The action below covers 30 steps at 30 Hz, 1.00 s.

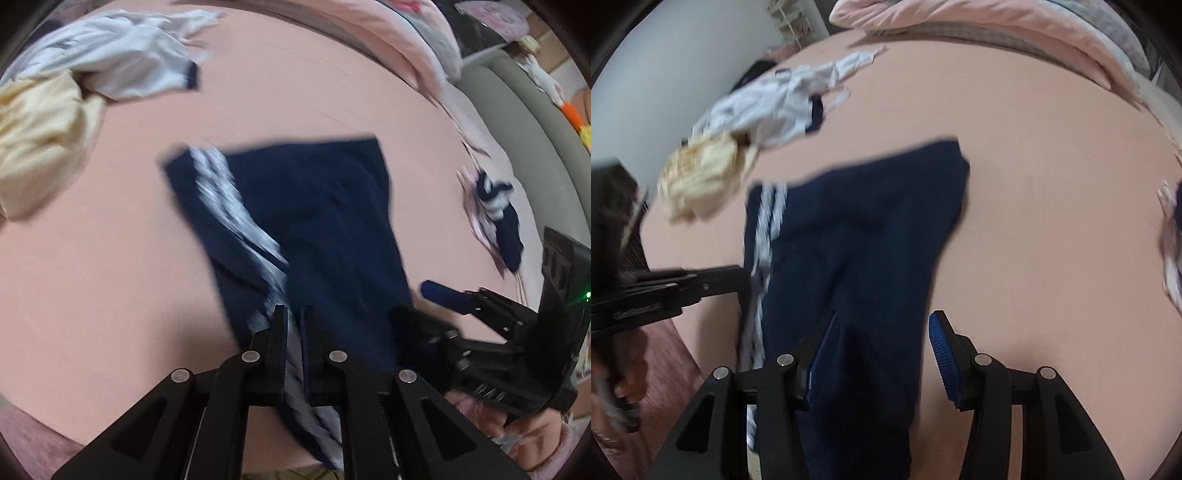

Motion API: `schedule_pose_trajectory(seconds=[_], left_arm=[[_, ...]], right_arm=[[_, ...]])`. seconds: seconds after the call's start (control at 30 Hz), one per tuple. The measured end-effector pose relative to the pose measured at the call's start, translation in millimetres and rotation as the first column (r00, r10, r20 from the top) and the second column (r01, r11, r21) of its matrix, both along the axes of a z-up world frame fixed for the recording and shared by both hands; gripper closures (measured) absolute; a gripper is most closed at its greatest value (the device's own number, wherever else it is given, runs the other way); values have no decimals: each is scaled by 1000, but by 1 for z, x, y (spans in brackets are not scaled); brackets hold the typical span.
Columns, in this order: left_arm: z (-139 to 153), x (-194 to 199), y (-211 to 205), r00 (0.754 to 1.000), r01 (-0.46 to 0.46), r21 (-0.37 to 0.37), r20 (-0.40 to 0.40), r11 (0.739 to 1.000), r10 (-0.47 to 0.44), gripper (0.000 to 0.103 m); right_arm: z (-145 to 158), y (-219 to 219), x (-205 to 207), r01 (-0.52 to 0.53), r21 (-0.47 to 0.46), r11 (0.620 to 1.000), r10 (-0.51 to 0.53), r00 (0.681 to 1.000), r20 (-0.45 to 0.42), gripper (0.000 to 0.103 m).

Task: Fold clothes
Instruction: 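Lower the folded shorts onto the bed with the left tool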

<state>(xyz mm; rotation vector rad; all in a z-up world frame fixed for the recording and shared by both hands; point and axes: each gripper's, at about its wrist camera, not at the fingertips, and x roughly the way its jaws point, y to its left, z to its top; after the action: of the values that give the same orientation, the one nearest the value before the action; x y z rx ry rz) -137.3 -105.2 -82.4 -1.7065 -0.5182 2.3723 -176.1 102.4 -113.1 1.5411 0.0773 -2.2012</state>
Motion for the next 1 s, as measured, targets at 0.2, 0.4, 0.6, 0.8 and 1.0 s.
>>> schedule_pose_trajectory(seconds=[0.2, 0.4, 0.6, 0.8, 1.0], left_arm=[[-17, 25, 37, 995, 17, -85, 99, 996, -8, 94], [-6, 39, 30, 997, 1, -59, 73, 998, 4, 86], [0, 37, 38, 999, -29, -138, -36, 990, 24, 66], [-11, 52, 46, 999, -33, -320, -18, 947, 29, 65], [-4, 59, 11, 981, -189, -148, -63, 971, 182, 65]], right_arm=[[-28, 3, 37, -26, 129, 991, 29, 999, -22, 52], [-18, 21, 47, -49, 153, 987, 52, 999, -16, 51], [-2, 27, 51, -34, 69, 997, 37, 998, -42, 51], [-20, 36, 69, -51, 128, 990, 58, 997, -52, 46], [-4, 70, 72, 28, 42, 999, -25, 997, -70, 43]])
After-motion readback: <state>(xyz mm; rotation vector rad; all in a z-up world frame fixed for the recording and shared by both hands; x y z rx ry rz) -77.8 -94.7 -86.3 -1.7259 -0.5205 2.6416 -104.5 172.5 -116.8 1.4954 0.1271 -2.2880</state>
